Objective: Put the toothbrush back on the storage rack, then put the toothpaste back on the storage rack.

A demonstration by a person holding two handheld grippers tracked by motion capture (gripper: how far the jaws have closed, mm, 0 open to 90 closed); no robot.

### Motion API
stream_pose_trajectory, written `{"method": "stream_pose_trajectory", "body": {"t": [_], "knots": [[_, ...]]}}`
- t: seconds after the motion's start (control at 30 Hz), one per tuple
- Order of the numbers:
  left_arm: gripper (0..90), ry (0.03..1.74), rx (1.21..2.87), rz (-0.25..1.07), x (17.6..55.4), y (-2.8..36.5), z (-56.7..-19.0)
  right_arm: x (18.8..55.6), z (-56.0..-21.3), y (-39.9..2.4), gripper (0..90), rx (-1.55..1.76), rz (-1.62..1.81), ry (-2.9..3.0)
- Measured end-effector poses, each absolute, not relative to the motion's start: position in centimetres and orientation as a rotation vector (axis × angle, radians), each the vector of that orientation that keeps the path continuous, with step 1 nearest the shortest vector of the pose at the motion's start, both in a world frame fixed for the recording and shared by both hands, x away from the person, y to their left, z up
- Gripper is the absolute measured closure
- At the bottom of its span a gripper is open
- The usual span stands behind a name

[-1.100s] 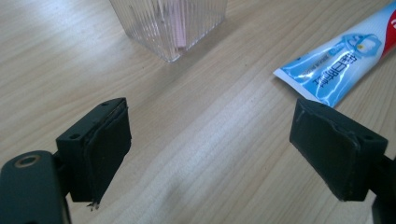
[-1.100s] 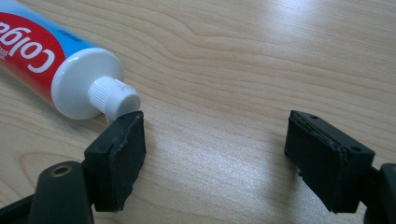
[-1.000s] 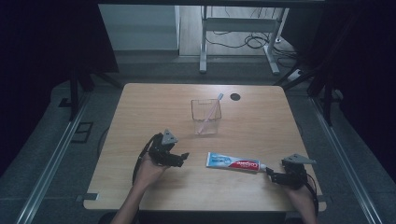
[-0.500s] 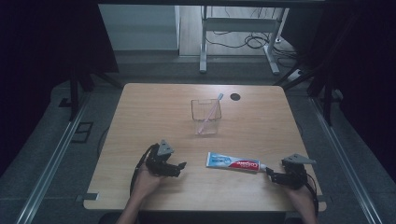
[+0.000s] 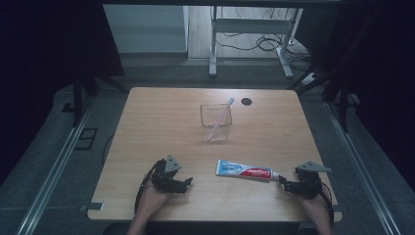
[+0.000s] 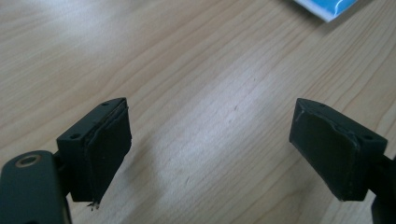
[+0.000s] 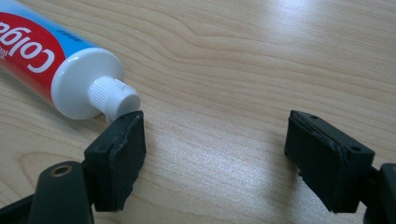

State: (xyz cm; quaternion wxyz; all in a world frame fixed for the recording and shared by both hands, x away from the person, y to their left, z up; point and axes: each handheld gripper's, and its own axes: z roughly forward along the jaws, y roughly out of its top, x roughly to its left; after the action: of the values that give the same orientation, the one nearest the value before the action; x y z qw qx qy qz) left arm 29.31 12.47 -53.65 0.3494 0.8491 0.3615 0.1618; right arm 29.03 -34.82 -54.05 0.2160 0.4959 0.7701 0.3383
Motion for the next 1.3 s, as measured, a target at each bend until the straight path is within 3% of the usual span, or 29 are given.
{"method": "stream_pose_trajectory", "body": {"t": [0.93,1.3], "knots": [[13.1,0.993,2.197,0.363,29.4,13.0,-54.4,29.2,-53.4,-35.6,17.9,1.451,0.948,2.185],[13.3,0.995,2.198,0.364,29.4,13.0,-54.4,29.0,-51.5,-36.2,45.3,1.377,1.015,2.208]]}}
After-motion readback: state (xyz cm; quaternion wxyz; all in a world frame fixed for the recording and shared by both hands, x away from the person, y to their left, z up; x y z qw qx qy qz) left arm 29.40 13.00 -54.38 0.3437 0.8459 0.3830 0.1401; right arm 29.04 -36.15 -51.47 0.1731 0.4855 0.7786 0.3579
